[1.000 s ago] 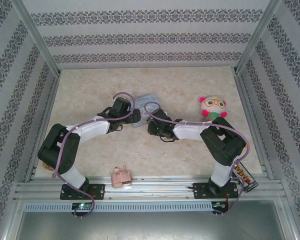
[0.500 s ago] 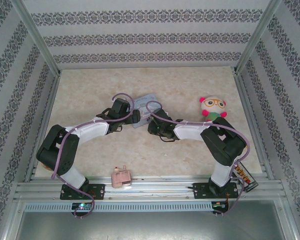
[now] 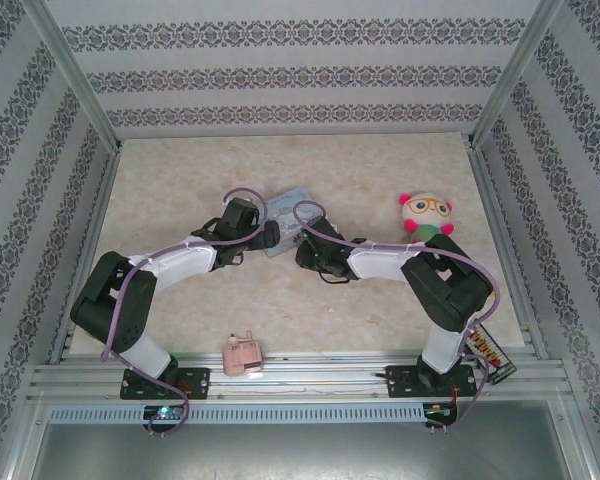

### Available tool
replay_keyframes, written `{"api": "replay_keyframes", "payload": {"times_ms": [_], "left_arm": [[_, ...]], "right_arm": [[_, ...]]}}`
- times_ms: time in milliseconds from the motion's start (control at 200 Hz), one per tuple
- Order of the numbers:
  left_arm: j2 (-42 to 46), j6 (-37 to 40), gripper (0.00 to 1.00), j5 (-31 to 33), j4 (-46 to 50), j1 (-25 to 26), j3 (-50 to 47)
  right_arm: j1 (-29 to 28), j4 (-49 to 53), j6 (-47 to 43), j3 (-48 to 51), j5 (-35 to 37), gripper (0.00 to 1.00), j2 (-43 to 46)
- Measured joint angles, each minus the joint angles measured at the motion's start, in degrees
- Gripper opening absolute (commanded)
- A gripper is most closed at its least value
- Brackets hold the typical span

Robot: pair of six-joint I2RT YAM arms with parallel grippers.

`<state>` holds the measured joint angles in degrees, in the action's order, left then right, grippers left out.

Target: Unlock a padlock with a key

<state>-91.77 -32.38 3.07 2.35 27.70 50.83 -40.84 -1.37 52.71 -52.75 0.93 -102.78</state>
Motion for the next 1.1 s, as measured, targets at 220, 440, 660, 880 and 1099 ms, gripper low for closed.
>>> {"api": "replay_keyframes", "payload": {"times_ms": [220,440,660,880,1099], "left_arm": [[0.0,0.0,0.99,0.0,0.0,0.0,0.0],[0.0,0.0,0.99,0.0,0.0,0.0,0.0],[0.0,0.0,0.99,0.0,0.0,0.0,0.0],[0.0,0.0,0.99,0.0,0.0,0.0,0.0],[0.0,0.0,0.99,0.0,0.0,0.0,0.0]], "right_arm": [[0.0,0.0,0.4,-0.1,0.0,0.00,0.0],[0.1,0.5,1.1,-0.6,-0.2,0.00,-0.2],[0.2,1.8,1.4,-1.7,-0.4,0.00,-0.8],[0.2,2.0,1.8,-1.9,-0.4,0.00,-0.9],[0.7,1.8,2.7,-1.9,-1.2,0.00,-0.9]]}}
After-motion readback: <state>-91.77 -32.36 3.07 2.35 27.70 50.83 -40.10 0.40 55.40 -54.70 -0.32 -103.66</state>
